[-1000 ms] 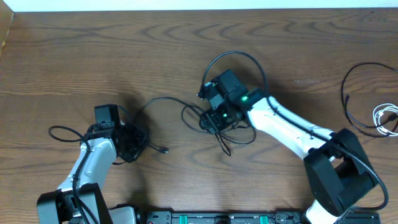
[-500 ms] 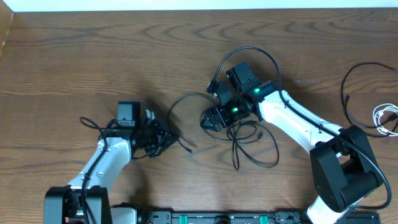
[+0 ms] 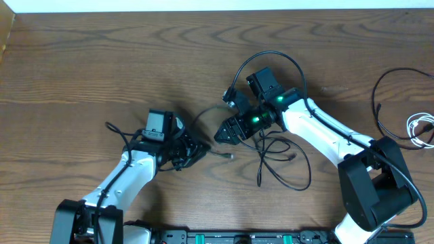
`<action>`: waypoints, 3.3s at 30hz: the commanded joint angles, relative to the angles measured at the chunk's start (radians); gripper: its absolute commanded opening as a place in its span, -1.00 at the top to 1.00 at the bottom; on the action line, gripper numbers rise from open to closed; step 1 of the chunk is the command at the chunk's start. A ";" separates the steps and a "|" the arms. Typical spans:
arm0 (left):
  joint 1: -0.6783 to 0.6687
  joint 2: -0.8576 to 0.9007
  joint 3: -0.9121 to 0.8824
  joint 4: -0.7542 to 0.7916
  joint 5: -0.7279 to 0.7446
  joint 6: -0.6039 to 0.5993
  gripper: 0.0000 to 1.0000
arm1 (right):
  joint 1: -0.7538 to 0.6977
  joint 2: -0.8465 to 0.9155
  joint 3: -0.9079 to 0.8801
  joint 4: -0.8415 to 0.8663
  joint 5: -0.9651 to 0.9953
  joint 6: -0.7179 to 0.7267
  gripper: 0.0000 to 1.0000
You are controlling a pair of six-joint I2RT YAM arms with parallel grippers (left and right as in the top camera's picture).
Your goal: Untangle cables
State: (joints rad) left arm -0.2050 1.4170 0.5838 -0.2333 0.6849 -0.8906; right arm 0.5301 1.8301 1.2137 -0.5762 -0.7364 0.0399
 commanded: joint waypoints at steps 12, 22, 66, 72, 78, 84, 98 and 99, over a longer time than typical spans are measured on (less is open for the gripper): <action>-0.036 0.008 -0.002 -0.002 -0.145 0.138 -0.22 | -0.121 -0.050 0.003 -0.128 -0.005 -0.037 -0.50; -0.035 0.008 -0.002 0.012 -0.373 0.182 -0.35 | -0.116 -0.050 0.001 -0.400 0.229 -0.056 -0.60; -0.037 0.008 -0.007 0.003 -0.536 0.198 0.18 | 0.006 -0.050 -0.154 -0.039 0.179 0.331 -0.43; -0.037 0.008 -0.019 -0.006 -0.517 0.198 0.18 | 0.010 -0.050 -0.154 0.053 0.180 0.375 -0.25; -0.037 0.008 -0.037 -0.003 -0.513 0.198 0.18 | 0.044 -0.050 -0.154 0.172 0.189 0.374 -0.12; -0.037 0.008 -0.038 -0.004 -0.512 0.198 0.31 | 0.100 -0.050 -0.154 0.249 0.267 0.374 0.31; -0.037 0.008 -0.039 -0.003 -0.513 0.179 0.63 | 0.205 -0.050 -0.154 0.312 0.417 0.290 -0.19; -0.037 0.008 -0.039 -0.003 -0.513 0.179 0.63 | 0.202 -0.050 -0.154 0.315 0.416 0.276 -0.28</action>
State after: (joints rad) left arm -0.2394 1.4178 0.5533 -0.2321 0.1741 -0.7067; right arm 0.7307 1.8011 1.0588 -0.2649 -0.3500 0.3557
